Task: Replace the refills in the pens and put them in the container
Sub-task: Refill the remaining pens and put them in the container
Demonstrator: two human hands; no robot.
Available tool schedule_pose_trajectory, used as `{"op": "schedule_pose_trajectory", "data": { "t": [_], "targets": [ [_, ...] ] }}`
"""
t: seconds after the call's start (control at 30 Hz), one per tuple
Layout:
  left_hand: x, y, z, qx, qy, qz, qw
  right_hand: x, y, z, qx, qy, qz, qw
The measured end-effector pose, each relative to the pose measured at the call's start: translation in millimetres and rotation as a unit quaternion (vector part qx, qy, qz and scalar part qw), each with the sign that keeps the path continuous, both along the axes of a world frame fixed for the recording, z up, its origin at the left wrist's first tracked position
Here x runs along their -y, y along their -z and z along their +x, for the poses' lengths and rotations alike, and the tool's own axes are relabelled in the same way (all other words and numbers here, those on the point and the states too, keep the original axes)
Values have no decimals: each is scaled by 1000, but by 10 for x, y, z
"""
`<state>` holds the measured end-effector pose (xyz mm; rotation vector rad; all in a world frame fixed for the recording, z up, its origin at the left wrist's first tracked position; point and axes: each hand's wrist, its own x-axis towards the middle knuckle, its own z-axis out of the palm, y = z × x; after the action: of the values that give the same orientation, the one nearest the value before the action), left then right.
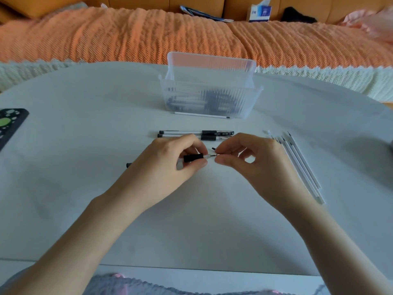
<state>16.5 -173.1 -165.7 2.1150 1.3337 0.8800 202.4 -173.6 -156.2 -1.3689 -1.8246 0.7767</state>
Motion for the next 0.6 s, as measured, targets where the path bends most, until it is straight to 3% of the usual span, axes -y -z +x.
{"op": "schedule_pose_trajectory", "data": {
  "t": [0.3, 0.6],
  "targets": [
    [13, 12, 15, 16, 12, -4, 1000, -1, 56, -68, 27, -25, -3, 999],
    [20, 3, 23, 19, 14, -12, 1000, 2, 52, -32, -1, -54, -30, 998]
  ]
}}
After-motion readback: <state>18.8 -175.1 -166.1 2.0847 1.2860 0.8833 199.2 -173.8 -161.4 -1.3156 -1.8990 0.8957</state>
